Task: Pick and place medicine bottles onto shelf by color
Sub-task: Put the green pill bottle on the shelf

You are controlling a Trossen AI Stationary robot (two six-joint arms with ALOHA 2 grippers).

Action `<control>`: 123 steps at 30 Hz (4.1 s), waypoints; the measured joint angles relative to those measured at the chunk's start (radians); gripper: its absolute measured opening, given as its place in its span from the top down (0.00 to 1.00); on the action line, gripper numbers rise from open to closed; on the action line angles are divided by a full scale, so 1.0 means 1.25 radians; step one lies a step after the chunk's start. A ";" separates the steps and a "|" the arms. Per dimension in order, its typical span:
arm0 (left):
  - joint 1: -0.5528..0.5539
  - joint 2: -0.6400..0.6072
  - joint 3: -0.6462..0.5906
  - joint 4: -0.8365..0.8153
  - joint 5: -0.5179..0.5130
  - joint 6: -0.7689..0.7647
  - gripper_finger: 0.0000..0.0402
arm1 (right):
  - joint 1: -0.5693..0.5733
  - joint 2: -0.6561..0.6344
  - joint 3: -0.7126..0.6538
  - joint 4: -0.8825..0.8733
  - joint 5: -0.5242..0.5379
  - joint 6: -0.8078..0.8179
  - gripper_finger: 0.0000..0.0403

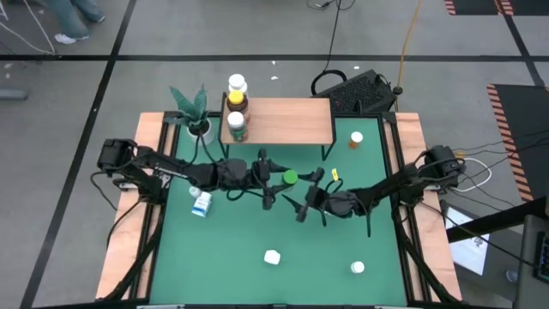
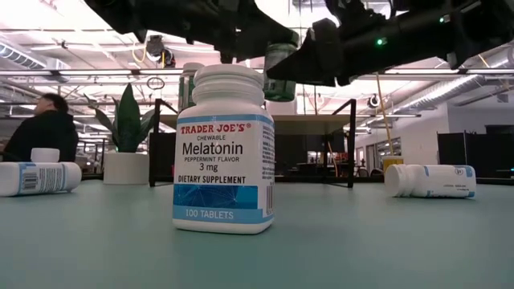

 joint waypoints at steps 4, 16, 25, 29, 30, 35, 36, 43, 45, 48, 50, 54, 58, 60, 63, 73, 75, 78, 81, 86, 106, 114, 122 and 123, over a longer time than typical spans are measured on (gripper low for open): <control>0.013 0.000 0.000 0.009 0.002 -0.008 0.45 | -0.002 0.007 0.000 0.050 0.001 0.004 0.17; 0.018 -0.003 0.002 0.076 0.050 0.028 0.45 | -0.001 -0.011 0.000 0.158 -0.028 -0.038 0.17; 0.018 -0.001 0.000 0.087 0.049 0.024 0.44 | -0.001 -0.014 0.002 0.115 -0.024 -0.004 0.17; 0.018 0.000 -0.001 0.089 0.025 0.011 0.44 | -0.001 -0.015 0.003 0.092 0.003 0.002 0.17; 0.018 0.001 -0.001 0.089 0.017 0.007 0.44 | -0.001 -0.015 0.003 0.083 0.011 0.001 0.17; 0.018 0.002 -0.001 0.089 -0.004 -0.019 0.44 | -0.001 -0.016 0.003 0.037 0.014 0.031 0.17; 0.019 0.002 -0.001 0.090 -0.006 -0.026 0.44 | -0.001 -0.016 0.003 0.037 0.013 0.044 0.17; 0.018 0.001 -0.001 0.100 -0.002 -0.047 0.44 | 0.001 -0.016 0.003 0.060 -0.024 0.071 0.17; 0.018 0.001 -0.001 0.100 -0.001 -0.045 0.44 | 0.001 -0.012 0.003 0.062 -0.027 0.072 0.17; 0.018 0.001 -0.001 0.097 -0.001 -0.044 0.44 | 0.001 -0.004 0.003 0.063 -0.027 0.062 0.17; 0.018 0.001 -0.001 0.097 -0.004 -0.044 0.44 | -0.004 0.005 0.003 0.075 -0.027 0.060 0.17; 0.017 0.001 -0.001 0.098 -0.015 -0.044 0.44 | -0.013 0.023 0.003 0.093 -0.035 0.065 0.17; 0.018 0.000 -0.001 0.103 -0.019 -0.044 0.44 | -0.014 0.037 0.002 0.098 -0.029 0.063 0.17; 0.018 0.000 -0.001 0.103 -0.020 -0.044 0.44 | -0.013 0.040 0.002 0.102 0.002 0.063 0.17; 0.018 0.000 0.000 0.100 -0.020 -0.044 0.44 | -0.013 0.042 0.002 0.108 0.039 0.063 0.17; 0.017 -0.002 0.000 0.068 -0.024 -0.047 0.44 | -0.033 0.041 0.002 0.213 0.028 0.108 0.17; 0.017 -0.002 0.000 0.073 -0.025 -0.051 0.44 | -0.052 0.041 0.002 0.196 0.006 0.134 0.17; 0.016 -0.002 0.000 0.083 -0.024 -0.054 0.44 | -0.085 0.041 0.002 0.195 -0.079 0.189 0.18; 0.012 -0.002 0.000 0.081 -0.024 -0.054 0.44 | -0.106 0.041 0.002 0.189 -0.131 0.216 0.22; 0.007 -0.002 0.000 0.082 -0.023 -0.047 0.44 | -0.109 0.041 0.002 0.186 -0.138 0.214 0.35; -0.019 -0.008 0.000 0.030 0.109 -0.038 0.38 | -0.142 -0.037 -0.098 0.165 -0.558 0.194 0.47; -0.006 -0.010 0.001 0.045 0.363 -0.044 0.23 | -0.173 -0.070 -0.126 0.155 -0.954 0.238 0.47; -0.011 0.015 0.023 0.058 0.486 -0.044 0.19 | -0.172 -0.031 -0.079 0.130 -1.056 0.210 0.47; -0.012 0.027 0.032 0.051 0.486 -0.044 0.19 | -0.172 -0.020 -0.065 0.120 -1.056 0.208 0.47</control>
